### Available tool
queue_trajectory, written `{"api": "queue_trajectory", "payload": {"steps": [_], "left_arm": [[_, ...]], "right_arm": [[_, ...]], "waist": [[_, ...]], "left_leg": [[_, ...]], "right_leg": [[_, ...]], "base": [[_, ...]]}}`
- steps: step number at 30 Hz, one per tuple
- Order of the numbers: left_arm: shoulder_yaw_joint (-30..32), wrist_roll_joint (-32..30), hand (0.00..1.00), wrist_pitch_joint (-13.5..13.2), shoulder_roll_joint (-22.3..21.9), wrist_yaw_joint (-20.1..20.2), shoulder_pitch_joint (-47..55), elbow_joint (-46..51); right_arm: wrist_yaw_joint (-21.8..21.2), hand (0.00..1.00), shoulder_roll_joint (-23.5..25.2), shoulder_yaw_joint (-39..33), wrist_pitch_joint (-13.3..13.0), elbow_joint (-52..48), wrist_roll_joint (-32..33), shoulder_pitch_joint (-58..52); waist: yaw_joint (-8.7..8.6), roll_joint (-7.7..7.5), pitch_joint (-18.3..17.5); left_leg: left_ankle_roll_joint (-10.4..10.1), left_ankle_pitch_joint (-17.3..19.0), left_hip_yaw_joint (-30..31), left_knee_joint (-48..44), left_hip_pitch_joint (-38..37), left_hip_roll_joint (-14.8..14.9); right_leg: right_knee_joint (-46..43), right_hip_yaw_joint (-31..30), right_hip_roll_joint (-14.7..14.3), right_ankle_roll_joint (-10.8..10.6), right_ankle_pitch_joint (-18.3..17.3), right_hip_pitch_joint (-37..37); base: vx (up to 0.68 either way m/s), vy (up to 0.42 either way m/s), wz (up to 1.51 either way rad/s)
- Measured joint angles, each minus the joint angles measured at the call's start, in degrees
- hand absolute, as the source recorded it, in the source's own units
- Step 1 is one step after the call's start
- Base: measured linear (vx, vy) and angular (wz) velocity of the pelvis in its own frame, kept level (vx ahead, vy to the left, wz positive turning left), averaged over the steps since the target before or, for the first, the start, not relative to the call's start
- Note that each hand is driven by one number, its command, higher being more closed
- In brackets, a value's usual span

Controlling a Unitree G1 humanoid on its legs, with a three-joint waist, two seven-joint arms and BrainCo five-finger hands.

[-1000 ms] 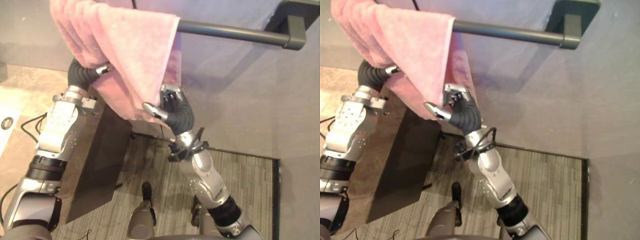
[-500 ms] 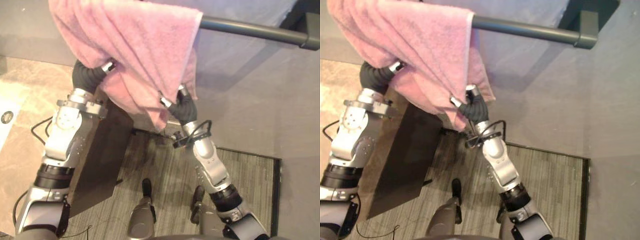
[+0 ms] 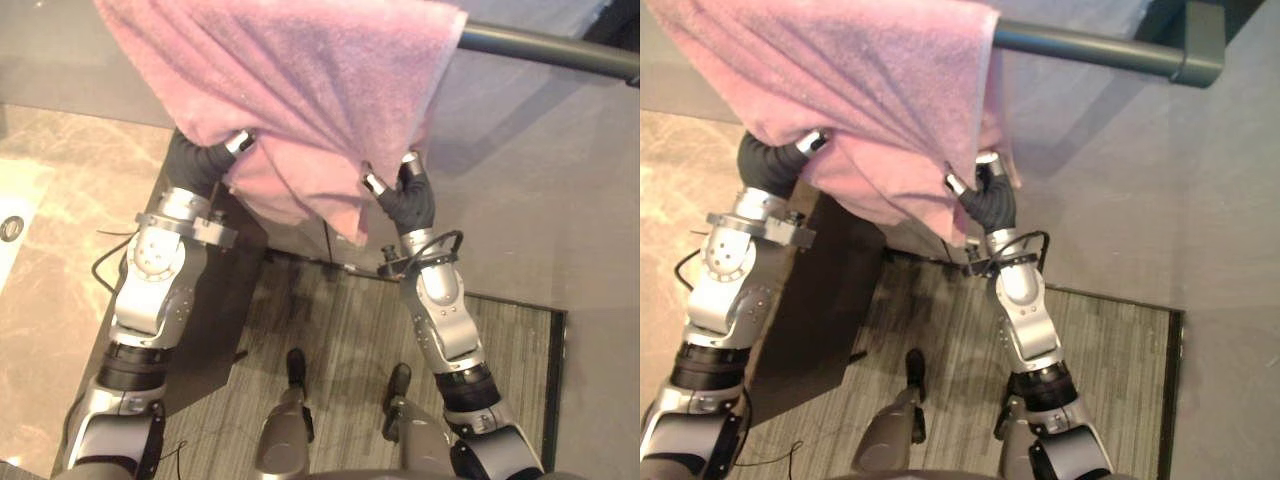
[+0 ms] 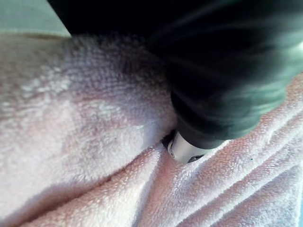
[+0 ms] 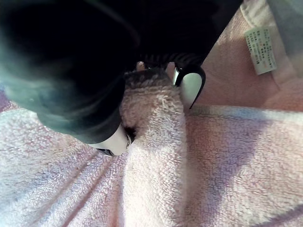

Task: Organize washtable

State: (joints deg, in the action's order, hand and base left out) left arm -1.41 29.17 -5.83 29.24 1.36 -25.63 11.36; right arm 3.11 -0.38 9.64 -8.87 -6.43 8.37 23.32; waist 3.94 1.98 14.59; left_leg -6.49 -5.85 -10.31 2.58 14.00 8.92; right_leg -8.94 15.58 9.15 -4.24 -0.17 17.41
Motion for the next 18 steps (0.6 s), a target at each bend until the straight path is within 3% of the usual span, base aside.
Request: {"api": "queue_trajectory", "payload": {"steps": [18], "left_arm": [[-0.18,-10.97,1.00,-0.12,-8.95,0.99,0.04,3.60]], "right_arm": [[-1.13,1.00,0.21,-5.30,0.03,-13.89,0.01,-7.69]], "waist": [[-0.26,-0.61,0.35]], "left_leg": [[-0.03,0.12,-1.39,0.47,-0.78,0.14]], "right_leg": [[0.01,-1.09,-0.16,-0.02,0.01,0.04]], "base": [[0.00,0.005,-0.02]]}}
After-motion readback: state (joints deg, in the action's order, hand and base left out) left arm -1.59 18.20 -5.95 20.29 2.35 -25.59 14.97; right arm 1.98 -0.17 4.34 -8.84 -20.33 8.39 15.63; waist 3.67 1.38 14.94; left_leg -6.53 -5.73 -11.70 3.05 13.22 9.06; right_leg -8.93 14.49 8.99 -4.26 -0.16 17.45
